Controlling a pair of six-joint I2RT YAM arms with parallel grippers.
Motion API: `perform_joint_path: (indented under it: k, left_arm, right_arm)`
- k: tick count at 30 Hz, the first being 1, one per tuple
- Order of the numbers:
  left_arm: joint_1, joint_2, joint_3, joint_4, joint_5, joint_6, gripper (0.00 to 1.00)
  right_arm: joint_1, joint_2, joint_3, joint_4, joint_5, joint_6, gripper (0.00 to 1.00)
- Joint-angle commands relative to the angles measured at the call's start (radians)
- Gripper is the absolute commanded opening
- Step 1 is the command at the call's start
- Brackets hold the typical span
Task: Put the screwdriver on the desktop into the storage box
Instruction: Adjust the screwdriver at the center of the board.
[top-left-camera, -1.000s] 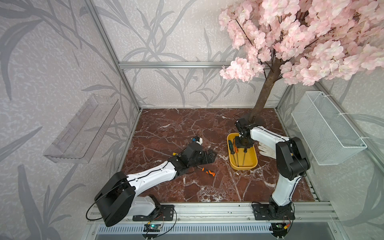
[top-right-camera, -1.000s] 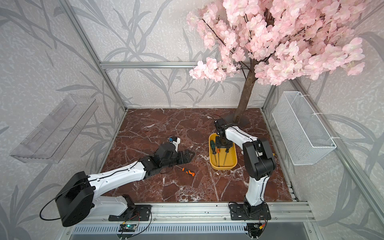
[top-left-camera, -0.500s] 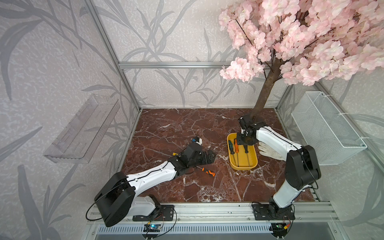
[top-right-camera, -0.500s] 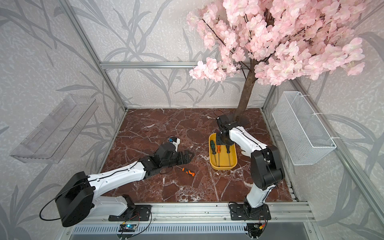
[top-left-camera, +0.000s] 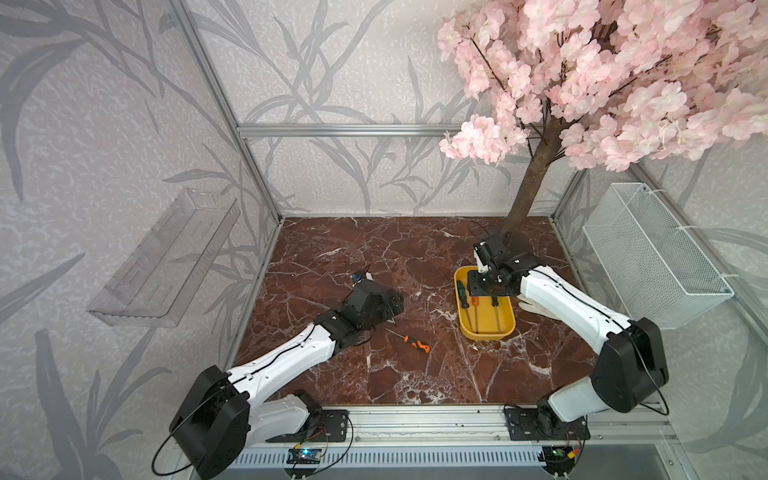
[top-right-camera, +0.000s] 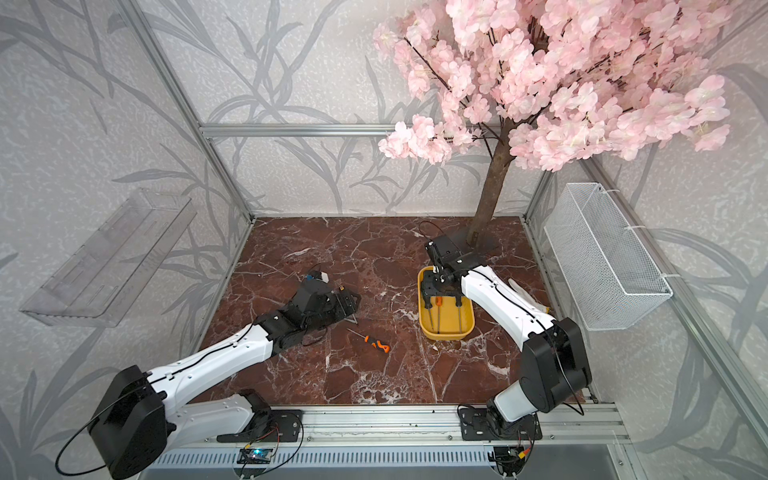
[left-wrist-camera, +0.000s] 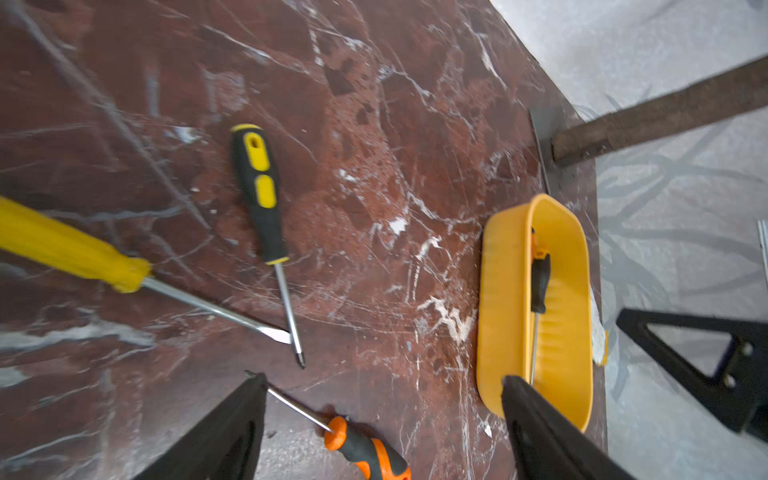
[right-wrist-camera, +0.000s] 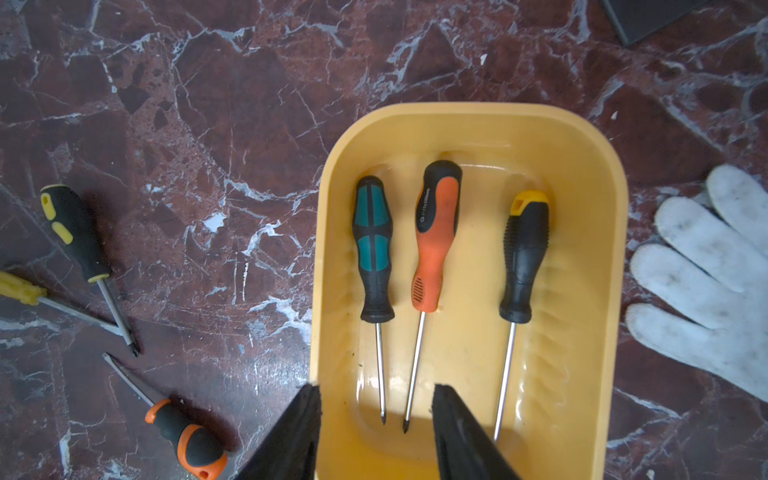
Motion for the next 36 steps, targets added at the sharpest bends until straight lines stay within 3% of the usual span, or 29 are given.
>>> perform_joint_path:
  k: [1,11,18,23,28,32,36]
  left_arm:
    - [0.045,-0.023,0.016,-0.115,-0.056,-0.055,0.88]
    - [0.114,-0.001,0.002,-0.165,-0.074,-0.105,0.85]
    - [0.106,0.039,-0.013,-0.09,0.051,-0.044,0.77]
    - [0.021,0.126,0.017,0.034,0.188,0.091,0.71]
    - [-0.091,0.256,0.127,-0.011,0.218,0.239,0.71]
    - [-0.107,0.312,0.125,0.028,0.269,0.27,0.69]
    - [-0.119,0.353,0.145,0.03,0.299,0.308,0.66]
  right_arm:
    - [0.022,-0.043,-0.025,-0.006,-0.015,0.033,0.48]
    - [0.125,-0.063,-0.037,0.042,-0.085,0.042,0.48]
    - [0.211,-0.055,-0.034,0.081,-0.223,0.033,0.47]
    - [0.267,-0.075,-0.086,0.097,-0.276,0.036,0.46]
    - [0.265,-0.162,-0.175,0.12,-0.272,0.054,0.46]
    - [0.266,-0.2,-0.234,0.131,-0.358,0.027,0.45]
    - [0.265,-0.229,-0.281,0.109,-0.336,0.017,0.45]
